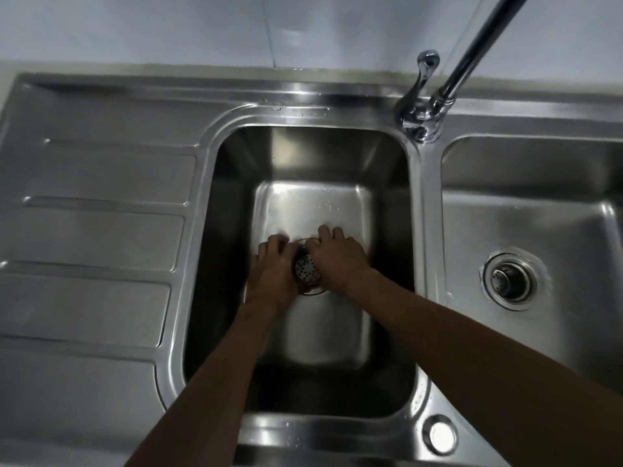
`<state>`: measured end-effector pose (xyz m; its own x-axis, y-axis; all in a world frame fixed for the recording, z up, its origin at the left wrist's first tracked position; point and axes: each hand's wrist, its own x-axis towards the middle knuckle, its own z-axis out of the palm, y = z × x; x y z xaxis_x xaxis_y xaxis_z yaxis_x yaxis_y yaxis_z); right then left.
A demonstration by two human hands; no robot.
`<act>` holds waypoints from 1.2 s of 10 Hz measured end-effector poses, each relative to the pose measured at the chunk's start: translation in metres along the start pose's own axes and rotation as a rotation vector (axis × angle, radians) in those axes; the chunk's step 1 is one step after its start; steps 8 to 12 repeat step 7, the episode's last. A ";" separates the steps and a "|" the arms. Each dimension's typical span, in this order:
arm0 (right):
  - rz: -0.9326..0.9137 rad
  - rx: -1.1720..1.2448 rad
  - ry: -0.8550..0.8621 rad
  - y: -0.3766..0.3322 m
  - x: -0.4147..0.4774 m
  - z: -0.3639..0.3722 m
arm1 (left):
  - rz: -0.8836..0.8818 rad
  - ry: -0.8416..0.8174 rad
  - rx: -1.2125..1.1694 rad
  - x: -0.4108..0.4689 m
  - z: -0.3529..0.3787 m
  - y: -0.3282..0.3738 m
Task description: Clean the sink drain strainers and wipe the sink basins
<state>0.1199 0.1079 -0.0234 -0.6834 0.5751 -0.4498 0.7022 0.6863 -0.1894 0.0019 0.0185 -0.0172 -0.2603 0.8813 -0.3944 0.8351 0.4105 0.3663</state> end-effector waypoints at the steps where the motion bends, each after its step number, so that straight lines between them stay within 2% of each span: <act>1: 0.031 0.017 0.014 -0.002 0.000 0.002 | 0.006 0.002 0.024 0.001 0.000 -0.004; 5: 0.046 0.022 -0.011 0.002 -0.007 0.006 | 0.034 0.012 -0.011 0.001 0.014 -0.015; 7: 0.064 -0.016 -0.012 -0.006 -0.023 0.005 | -0.005 0.016 0.094 -0.012 0.007 -0.009; 12: 0.064 -0.016 -0.012 -0.006 -0.023 0.005 | -0.005 0.016 0.094 -0.012 0.007 -0.009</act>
